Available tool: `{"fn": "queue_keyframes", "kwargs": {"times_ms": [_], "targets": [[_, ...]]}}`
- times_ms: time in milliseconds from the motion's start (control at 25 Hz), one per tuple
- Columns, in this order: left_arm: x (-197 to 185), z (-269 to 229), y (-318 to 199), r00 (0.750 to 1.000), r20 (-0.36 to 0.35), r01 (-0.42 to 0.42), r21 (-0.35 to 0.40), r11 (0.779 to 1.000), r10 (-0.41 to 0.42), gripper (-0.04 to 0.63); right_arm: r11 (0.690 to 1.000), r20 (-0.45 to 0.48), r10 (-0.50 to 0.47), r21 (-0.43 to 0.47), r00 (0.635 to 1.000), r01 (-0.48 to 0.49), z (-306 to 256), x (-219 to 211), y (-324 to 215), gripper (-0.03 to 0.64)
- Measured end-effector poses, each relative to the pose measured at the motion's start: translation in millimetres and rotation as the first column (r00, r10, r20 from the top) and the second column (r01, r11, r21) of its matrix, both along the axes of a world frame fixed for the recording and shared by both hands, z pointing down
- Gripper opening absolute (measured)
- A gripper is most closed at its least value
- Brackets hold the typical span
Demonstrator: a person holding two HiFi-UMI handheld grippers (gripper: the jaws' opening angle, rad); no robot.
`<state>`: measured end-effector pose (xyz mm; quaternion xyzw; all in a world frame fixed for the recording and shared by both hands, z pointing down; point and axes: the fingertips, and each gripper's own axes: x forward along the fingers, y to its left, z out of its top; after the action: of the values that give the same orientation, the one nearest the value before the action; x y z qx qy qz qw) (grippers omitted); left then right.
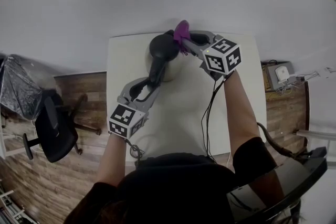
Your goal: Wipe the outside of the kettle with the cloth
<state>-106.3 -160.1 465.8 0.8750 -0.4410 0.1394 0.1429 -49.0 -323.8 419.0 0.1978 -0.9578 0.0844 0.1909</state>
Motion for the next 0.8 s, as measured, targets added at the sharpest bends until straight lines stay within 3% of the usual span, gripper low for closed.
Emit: {"fn": "queue_keyframes", "kwargs": {"times_ms": [560,800], "targets": [[0.0,-1.0,1.9,1.000,0.001,-0.004,-0.001,1.000,0.004,0.161,0.973,-0.157,0.058,-0.214,0.986,-0.091,118.6,29.5,2.4,0.066],[-0.8,0.0,1.6,1.000,0.000,0.001,-0.004,1.000,-0.001,0.161,0.959,-0.232,0.061,-0.254,0.971,-0.121,159.3,37.6,14.4,0.066]]}}
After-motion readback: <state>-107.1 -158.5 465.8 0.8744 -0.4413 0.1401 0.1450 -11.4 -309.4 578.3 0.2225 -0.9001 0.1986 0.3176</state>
